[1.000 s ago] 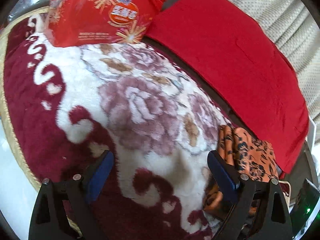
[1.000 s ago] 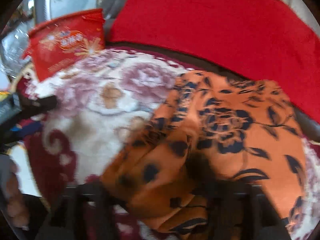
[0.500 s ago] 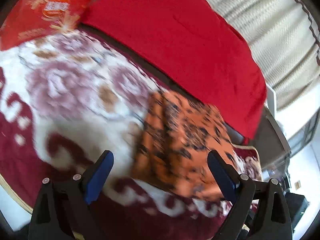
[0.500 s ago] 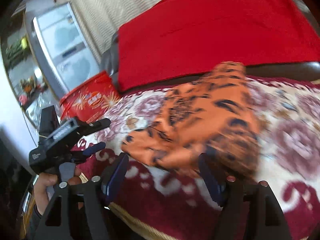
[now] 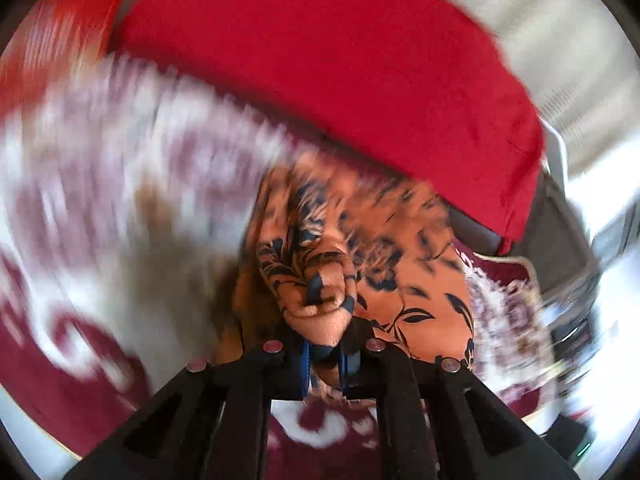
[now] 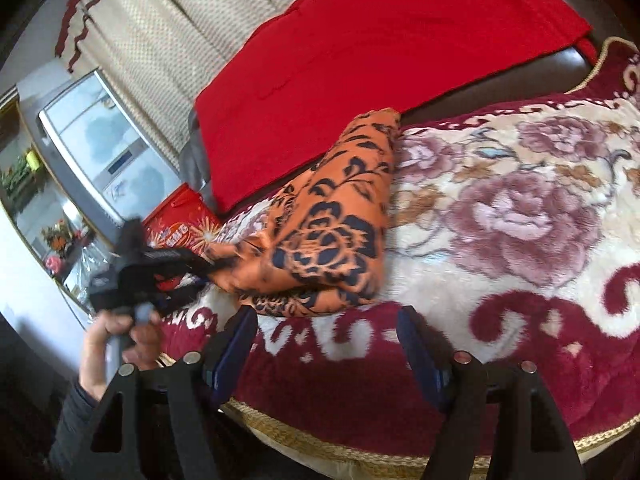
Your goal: Fold small clothes
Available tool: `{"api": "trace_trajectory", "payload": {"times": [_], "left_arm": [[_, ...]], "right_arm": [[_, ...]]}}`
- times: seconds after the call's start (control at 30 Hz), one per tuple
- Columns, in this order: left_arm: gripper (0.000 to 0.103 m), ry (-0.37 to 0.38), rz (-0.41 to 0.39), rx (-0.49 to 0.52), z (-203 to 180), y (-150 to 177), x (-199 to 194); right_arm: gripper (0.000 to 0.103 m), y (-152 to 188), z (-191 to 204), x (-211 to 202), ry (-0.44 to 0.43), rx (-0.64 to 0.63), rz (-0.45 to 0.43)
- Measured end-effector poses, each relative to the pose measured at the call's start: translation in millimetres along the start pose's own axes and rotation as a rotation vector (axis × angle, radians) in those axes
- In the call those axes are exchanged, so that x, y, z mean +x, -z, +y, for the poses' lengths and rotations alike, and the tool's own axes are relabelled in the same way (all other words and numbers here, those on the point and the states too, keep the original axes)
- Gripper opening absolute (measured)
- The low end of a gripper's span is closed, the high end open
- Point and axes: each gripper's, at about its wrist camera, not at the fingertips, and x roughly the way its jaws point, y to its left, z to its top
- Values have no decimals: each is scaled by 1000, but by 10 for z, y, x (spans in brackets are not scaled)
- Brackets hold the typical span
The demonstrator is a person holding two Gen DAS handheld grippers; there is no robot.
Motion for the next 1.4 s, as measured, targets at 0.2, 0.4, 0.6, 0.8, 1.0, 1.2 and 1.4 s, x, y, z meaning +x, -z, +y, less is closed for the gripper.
{"api": "trace_trajectory", "payload": {"times": [0.2, 0.4, 0.6, 0.8, 1.0, 1.2, 1.4], "left_arm": [[13, -71, 154, -129, 566, 411, 586], [46, -5, 113, -236, 735, 386, 345], [51, -10, 61, -249, 856, 285, 112], [74, 82, 54, -124, 564, -99, 276], [74, 21, 234, -89, 619, -78, 997], [74, 29, 206, -46, 578, -76, 1026], [74, 44, 191, -38, 597, -65, 987]], "right_arm": [[75, -16, -163, 41, -5, 72, 13], [85, -209, -182, 20, -62, 97, 24], [88, -533, -389, 292, -151, 230, 101], [88, -794, -405, 647, -197, 252, 179], [88, -1095, -457, 1206, -196, 296, 250], [46, -1122, -360, 1592, -60, 184, 340], [44, -1148, -197, 1549, 3, 106, 328]]}}
